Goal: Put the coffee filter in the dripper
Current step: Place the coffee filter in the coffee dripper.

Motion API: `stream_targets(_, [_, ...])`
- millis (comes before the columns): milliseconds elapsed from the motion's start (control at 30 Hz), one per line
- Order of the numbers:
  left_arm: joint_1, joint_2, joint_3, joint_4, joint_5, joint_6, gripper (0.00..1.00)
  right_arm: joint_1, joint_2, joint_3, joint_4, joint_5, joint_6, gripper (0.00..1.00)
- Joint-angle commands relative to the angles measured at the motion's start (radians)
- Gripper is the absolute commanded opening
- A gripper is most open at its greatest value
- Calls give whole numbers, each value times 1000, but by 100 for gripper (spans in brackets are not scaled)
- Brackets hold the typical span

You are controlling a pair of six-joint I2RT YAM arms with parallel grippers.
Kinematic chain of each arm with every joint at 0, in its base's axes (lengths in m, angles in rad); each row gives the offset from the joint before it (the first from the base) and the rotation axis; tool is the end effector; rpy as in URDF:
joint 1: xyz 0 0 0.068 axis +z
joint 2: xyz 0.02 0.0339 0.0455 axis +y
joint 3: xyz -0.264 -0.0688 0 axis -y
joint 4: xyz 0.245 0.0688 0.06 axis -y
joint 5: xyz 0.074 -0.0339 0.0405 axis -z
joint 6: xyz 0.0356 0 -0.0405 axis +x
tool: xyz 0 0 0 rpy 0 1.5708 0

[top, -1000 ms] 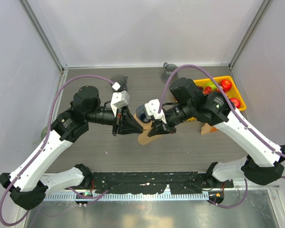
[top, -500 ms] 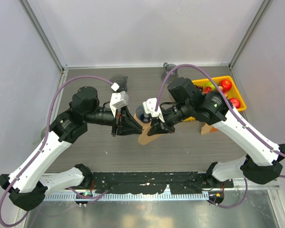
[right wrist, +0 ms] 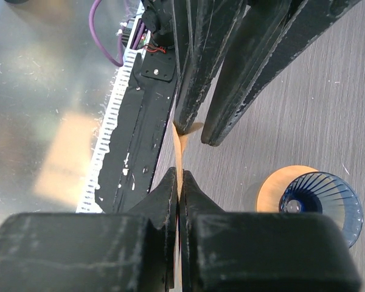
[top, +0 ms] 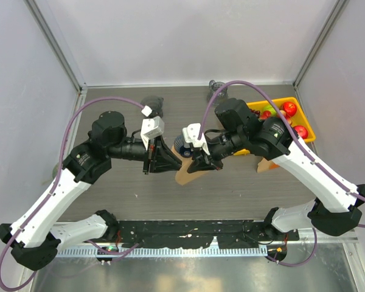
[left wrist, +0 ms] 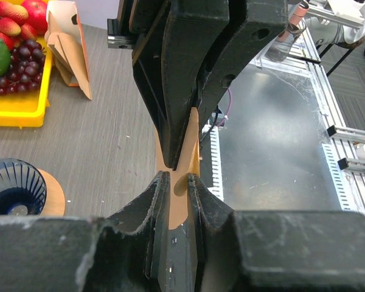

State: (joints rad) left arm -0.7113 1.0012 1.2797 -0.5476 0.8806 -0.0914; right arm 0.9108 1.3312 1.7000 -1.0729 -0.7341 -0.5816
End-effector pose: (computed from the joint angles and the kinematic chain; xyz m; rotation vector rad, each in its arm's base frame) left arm 0.1259 -0.1448 0.4352 1.1930 1.5549 -1.3489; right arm 0.1288 0.2048 0.4492 -1.7906 1.3572 1.0067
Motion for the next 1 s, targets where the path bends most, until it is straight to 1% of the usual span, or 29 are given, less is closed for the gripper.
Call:
stream_targets(0, [-5,-10,-2,-5,-8,19,22,5,-9,41,39,-1,26,5])
stream_targets(133, [-7,-19,-3,-12,-3,22,30,5,-9,35,33,10,19,5])
stream_targets(333, [-5,-24,0,-23,3,27,31,5,-12,26,30,19,11,5])
stream_targets(667, [-5,2,17,-48,-46,35,28,5,-7,32,42,28,40,5])
stream_targets(867, [-5,2,17,-41,-49,27,18,5,-1,30,44,35,52,5])
stream_targets(967, [-5,-10,4,-15,-25,12,16,5,0,29,44,41,55,5])
